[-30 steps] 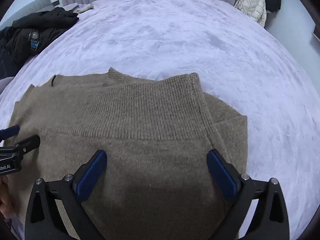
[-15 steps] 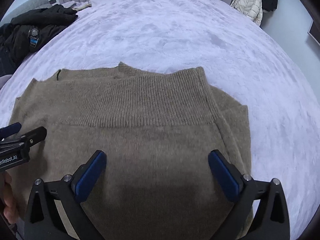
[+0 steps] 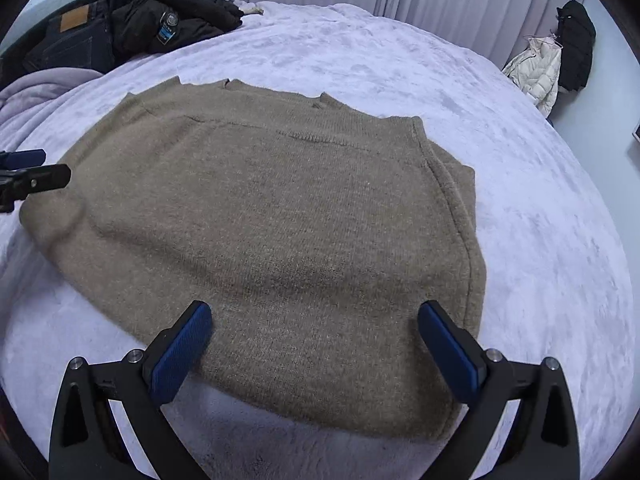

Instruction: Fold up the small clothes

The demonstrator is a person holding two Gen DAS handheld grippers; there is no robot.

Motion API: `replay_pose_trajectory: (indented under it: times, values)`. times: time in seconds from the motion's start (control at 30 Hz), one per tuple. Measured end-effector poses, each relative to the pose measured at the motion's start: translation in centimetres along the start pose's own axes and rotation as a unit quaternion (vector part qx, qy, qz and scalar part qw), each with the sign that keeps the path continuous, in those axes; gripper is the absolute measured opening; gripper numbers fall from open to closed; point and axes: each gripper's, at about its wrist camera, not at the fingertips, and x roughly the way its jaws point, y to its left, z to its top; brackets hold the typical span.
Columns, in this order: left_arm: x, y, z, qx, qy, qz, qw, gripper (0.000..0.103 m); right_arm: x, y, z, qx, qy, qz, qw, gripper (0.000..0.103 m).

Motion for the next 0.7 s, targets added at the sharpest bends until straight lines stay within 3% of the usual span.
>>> replay_pose_trajectory:
  times: [0.1,0.17,0.3,0.33,0.37,0.4,0.43,0.57,0.7]
  values:
    - [3.2,3.2,1.4,-0.052,0.043,-0.054,0.9963,0.102,-0.9,0.0,0.8,0.017,-0.015,0.017,1.0,0.103]
    - [5.5,4.2,1.9,-0.079,0.074,-0.097,0.9894,0.102,-0.8,0.3,1.5,0.017,-0.014,0.022,1.0,0.103]
    - [6.6,3.2,2.3,-0.081,0.08,-0.119,0.9864,0.099,-0.7,1.7,2.1,-0.014,-0.018,0.01,1.0,0.103]
    - [6.6,2.8,2.5,-0.075,0.079,-0.125,0.9861,0.072,-0.7,2.1,2.2,-0.023,-0.02,0.009,0.999,0.103]
    - [6.5,2.3,2.6,-0.068,0.081,-0.12,0.9871,0.055,-0.7,2.3,2.3,-0.029,-0.021,0.01,0.999,0.103]
    - [6.5,2.1,2.8,-0.059,0.078,-0.114,0.9887,0.048,-0.6,2.5,2.4,-0.033,-0.021,0.011,0.999,0.103]
    - [6.3,1.9,2.7,-0.052,0.074,-0.115,0.9893,0.032,-0.4,2.5,2.6,-0.035,-0.02,0.01,0.999,0.103]
    - [5.2,1.7,3.0,-0.048,0.064,-0.105,0.9913,0.028,0.2,2.1,3.5,-0.029,-0.019,0.014,0.999,0.103]
    - [3.8,-0.4,3.8,-0.014,0.055,-0.073,0.9957,0.027,1.5,2.1,5.4,-0.042,-0.024,-0.007,0.999,0.103]
